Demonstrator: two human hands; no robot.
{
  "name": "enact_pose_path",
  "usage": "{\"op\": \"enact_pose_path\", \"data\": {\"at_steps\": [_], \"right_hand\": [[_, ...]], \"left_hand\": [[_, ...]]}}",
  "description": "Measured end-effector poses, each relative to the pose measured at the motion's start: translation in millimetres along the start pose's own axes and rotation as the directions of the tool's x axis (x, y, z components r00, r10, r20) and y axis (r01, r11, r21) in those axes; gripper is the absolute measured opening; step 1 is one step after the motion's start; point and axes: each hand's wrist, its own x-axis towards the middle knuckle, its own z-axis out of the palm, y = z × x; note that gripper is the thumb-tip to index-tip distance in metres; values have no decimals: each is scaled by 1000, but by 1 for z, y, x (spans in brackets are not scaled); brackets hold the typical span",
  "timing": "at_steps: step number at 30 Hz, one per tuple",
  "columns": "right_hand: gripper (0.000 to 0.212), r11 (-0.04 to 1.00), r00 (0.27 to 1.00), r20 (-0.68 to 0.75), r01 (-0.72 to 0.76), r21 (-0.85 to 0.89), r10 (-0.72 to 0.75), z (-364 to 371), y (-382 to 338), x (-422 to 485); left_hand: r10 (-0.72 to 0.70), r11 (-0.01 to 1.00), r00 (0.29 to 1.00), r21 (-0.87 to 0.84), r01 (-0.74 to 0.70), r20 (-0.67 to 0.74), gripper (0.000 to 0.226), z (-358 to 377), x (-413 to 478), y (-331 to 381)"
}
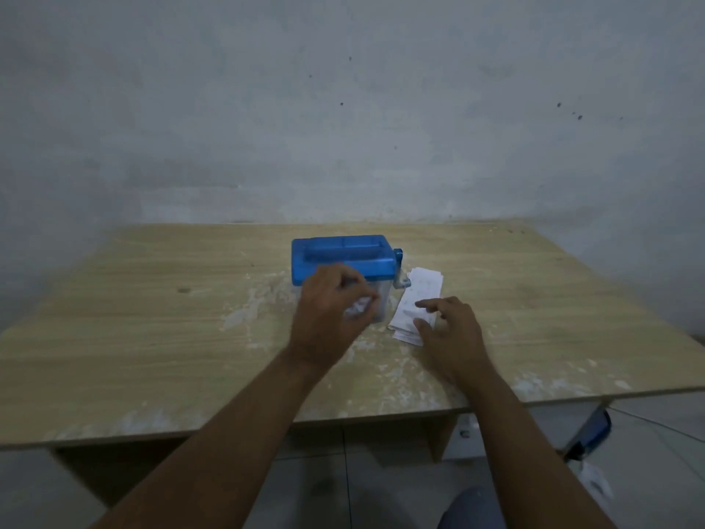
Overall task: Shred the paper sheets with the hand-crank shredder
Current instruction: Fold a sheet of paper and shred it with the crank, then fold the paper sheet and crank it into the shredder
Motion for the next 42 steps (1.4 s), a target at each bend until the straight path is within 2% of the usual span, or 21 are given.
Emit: {"op": "enact_pose_path", "data": {"at_steps": [2, 4, 7, 10, 14, 19, 24, 31, 35, 40, 42], "right_hand": [[34, 1000, 999, 47, -9, 20, 9, -1, -3, -1], [44, 1000, 995, 102, -15, -2, 15, 1, -3, -1], [49, 998, 987, 154, -34, -49, 41, 3, -2, -3], [36, 997, 994, 108, 34, -74, -25, 4, -1, -3], [25, 990, 994, 52, 100, -97, -96, 7, 0, -3], [34, 976, 982, 84, 181, -125, -171, 8, 3, -3], [23, 944, 958, 78, 285, -166, -275, 7, -1, -2], [25, 939, 967, 35, 254, -232, -253, 10, 6, 0], [32, 947, 962, -12, 265, -182, -272, 3, 0, -4], [16, 968, 978, -31, 198, -153, -205, 4, 4, -3], [8, 963, 965, -55, 249, -107, -256, 3, 3, -6]], "left_hand": [[-39, 987, 985, -149, 65, 171, 15, 14, -17, 11], [-138, 960, 947, -197, 200, 290, 16, 25, -23, 16], [-293, 908, 886, -184, 376, 360, 20, 35, -19, 15], [-365, 881, 836, -139, 453, 410, 23, 40, -18, 13], [-397, 863, 810, -126, 490, 432, 24, 40, -21, 12], [-416, 810, 796, -219, 544, 440, 24, 38, -26, 4], [-423, 790, 792, -249, 561, 440, 22, 39, -27, 2], [-430, 776, 772, -245, 581, 469, 19, 38, -27, 2], [-440, 731, 757, -297, 615, 483, 22, 33, -25, 6], [-463, 691, 732, -313, 652, 500, 24, 31, -22, 9], [-459, 691, 731, -315, 651, 505, 24, 30, -22, 9]]}}
